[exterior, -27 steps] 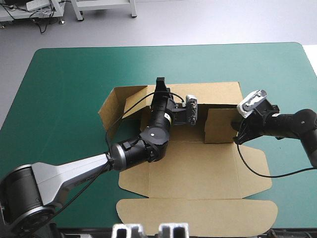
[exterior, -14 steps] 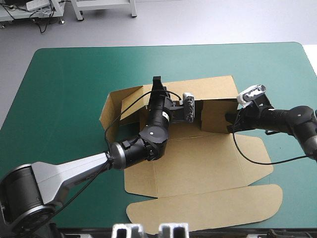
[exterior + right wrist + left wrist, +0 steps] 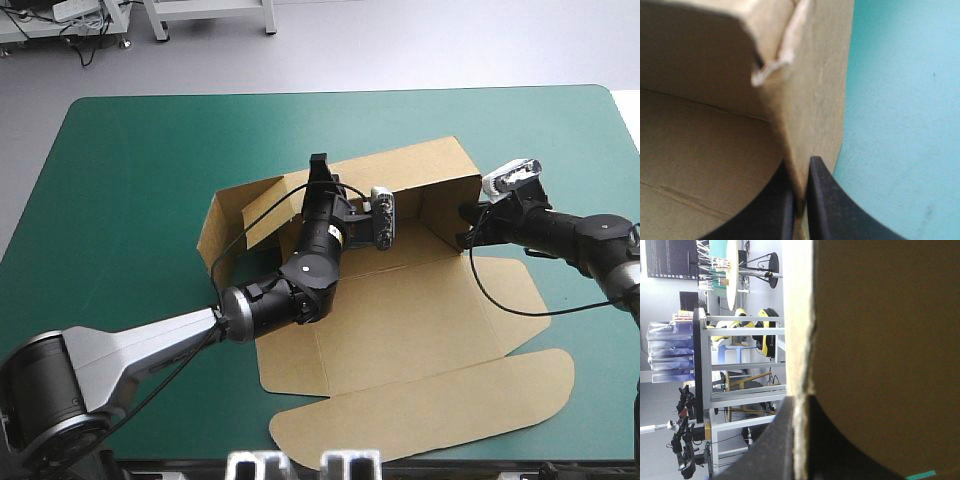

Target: Fold the box

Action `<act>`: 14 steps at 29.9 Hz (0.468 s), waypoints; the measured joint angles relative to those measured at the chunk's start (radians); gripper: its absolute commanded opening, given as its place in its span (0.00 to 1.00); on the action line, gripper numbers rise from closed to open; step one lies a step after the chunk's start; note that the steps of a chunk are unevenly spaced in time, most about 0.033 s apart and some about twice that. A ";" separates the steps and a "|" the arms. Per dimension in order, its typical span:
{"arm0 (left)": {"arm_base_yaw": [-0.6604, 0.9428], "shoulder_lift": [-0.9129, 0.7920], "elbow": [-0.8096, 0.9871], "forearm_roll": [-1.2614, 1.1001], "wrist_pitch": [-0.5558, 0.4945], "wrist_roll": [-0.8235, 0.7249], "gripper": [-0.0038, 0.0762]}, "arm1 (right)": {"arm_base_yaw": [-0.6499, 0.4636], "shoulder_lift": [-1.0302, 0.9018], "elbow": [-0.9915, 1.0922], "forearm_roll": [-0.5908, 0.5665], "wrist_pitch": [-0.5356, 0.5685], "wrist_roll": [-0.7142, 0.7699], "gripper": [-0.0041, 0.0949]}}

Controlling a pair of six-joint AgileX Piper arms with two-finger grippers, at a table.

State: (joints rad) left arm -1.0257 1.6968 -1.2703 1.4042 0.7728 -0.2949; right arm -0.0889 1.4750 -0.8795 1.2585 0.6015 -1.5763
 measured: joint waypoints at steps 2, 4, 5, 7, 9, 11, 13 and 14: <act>0.000 0.000 0.000 0.000 0.000 0.000 0.04 | 0.000 0.000 0.000 0.002 -0.001 -0.001 0.03; 0.000 0.000 0.000 0.000 0.000 0.000 0.06 | 0.000 0.000 0.000 0.003 -0.001 -0.002 0.03; 0.000 0.000 0.000 0.000 0.000 0.000 0.08 | 0.000 0.000 0.000 0.002 -0.001 -0.002 0.03; 0.000 0.000 0.000 0.000 -0.006 0.000 0.17 | 0.000 0.000 0.000 -0.005 -0.001 0.001 0.03; 0.000 0.000 0.000 0.000 -0.018 0.000 0.28 | 0.000 0.000 0.000 -0.018 -0.001 0.017 0.03; -0.001 0.000 0.000 0.000 -0.039 0.000 0.41 | 0.000 0.000 0.000 -0.041 0.003 0.043 0.03; -0.003 0.000 0.000 0.004 -0.061 0.000 0.48 | 0.000 0.000 -0.001 -0.056 0.007 0.058 0.03; -0.004 0.000 0.000 0.007 -0.071 -0.004 0.49 | 0.000 -0.001 -0.001 -0.059 0.007 0.063 0.03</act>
State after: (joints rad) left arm -1.0294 1.6973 -1.2703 1.4114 0.7021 -0.2993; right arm -0.0889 1.4741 -0.8804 1.1993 0.6081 -1.5134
